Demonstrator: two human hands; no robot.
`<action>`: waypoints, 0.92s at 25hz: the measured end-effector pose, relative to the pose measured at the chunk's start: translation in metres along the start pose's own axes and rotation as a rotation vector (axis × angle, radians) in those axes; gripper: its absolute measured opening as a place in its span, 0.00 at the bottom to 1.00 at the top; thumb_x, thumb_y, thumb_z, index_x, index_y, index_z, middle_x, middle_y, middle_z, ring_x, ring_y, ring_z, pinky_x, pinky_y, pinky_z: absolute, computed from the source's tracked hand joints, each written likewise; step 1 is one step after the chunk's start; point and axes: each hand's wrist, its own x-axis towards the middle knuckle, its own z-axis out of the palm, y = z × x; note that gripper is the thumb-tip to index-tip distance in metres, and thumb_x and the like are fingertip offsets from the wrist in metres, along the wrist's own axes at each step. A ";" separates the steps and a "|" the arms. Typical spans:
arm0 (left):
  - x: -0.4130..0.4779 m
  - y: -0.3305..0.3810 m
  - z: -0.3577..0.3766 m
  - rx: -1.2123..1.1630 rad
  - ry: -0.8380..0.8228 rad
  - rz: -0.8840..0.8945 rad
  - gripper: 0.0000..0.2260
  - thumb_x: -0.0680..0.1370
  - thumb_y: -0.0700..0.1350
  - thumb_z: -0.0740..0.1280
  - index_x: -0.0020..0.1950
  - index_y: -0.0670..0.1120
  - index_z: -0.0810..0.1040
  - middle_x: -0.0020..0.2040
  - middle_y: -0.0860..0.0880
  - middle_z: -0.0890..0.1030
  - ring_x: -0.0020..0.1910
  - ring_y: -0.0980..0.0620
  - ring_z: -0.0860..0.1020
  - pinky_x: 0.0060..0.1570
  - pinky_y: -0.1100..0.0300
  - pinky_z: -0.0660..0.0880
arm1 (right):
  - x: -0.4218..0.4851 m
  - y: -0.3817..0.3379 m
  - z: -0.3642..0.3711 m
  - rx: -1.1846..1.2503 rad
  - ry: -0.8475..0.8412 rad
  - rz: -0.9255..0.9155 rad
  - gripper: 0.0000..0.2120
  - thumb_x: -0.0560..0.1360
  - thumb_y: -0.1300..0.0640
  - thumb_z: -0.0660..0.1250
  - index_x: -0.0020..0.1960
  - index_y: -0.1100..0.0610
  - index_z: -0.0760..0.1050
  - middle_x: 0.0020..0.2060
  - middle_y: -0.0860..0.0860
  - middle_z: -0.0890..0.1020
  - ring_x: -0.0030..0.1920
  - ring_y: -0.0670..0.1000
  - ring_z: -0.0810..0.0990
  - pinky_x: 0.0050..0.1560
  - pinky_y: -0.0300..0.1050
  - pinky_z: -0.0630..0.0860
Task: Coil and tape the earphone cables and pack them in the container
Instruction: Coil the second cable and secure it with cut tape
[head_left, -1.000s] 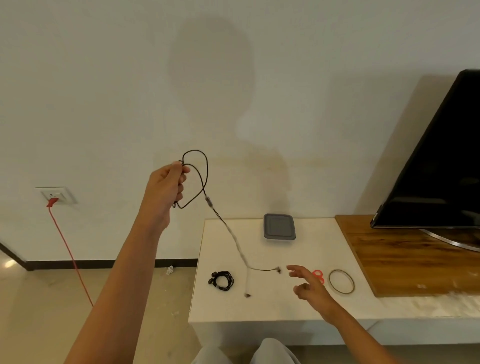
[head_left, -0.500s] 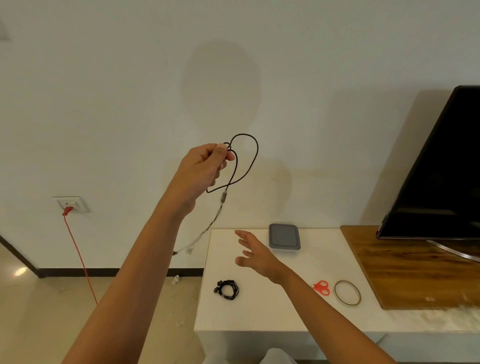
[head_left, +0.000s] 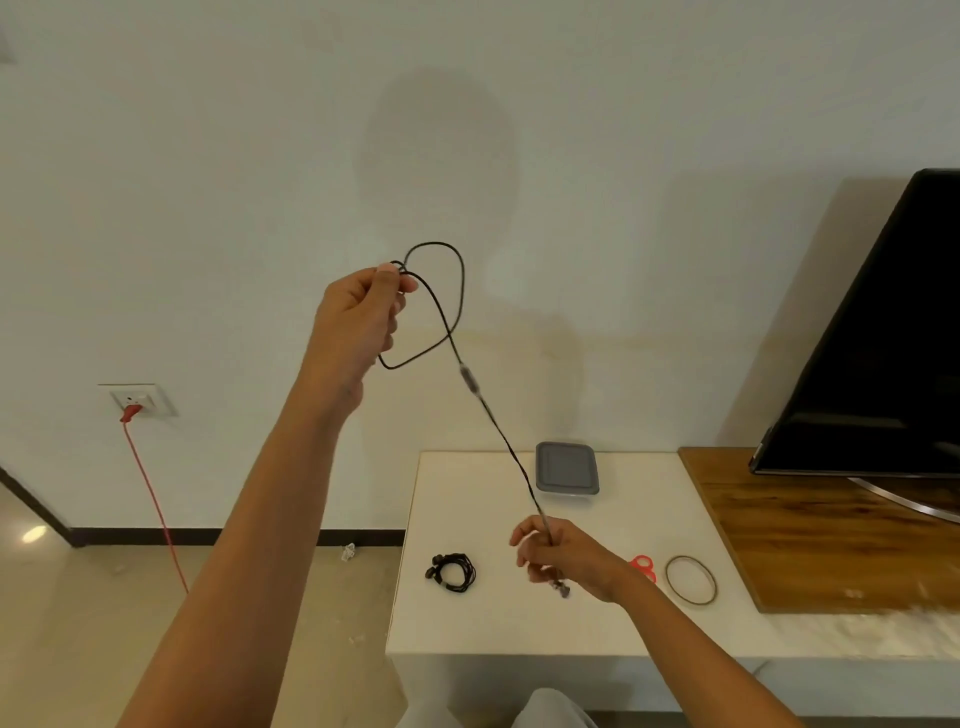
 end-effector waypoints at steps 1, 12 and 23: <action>0.003 -0.002 -0.006 -0.037 0.039 -0.007 0.14 0.82 0.47 0.57 0.40 0.47 0.78 0.30 0.53 0.68 0.23 0.60 0.61 0.26 0.66 0.57 | -0.009 0.004 -0.004 0.041 0.025 0.008 0.04 0.77 0.60 0.66 0.51 0.58 0.76 0.41 0.54 0.80 0.38 0.50 0.77 0.45 0.46 0.77; 0.006 -0.028 -0.047 -0.193 0.263 -0.093 0.13 0.82 0.46 0.57 0.40 0.48 0.76 0.29 0.56 0.69 0.24 0.58 0.59 0.24 0.66 0.56 | -0.059 -0.027 -0.013 0.334 0.279 -0.160 0.08 0.78 0.61 0.60 0.52 0.63 0.76 0.42 0.61 0.83 0.35 0.54 0.79 0.42 0.48 0.78; 0.005 -0.042 -0.054 -0.172 0.277 -0.122 0.14 0.82 0.46 0.57 0.39 0.48 0.76 0.27 0.56 0.69 0.24 0.58 0.59 0.24 0.66 0.56 | -0.047 -0.016 -0.025 0.068 0.265 -0.050 0.08 0.80 0.63 0.60 0.52 0.63 0.77 0.40 0.62 0.83 0.25 0.47 0.66 0.28 0.40 0.69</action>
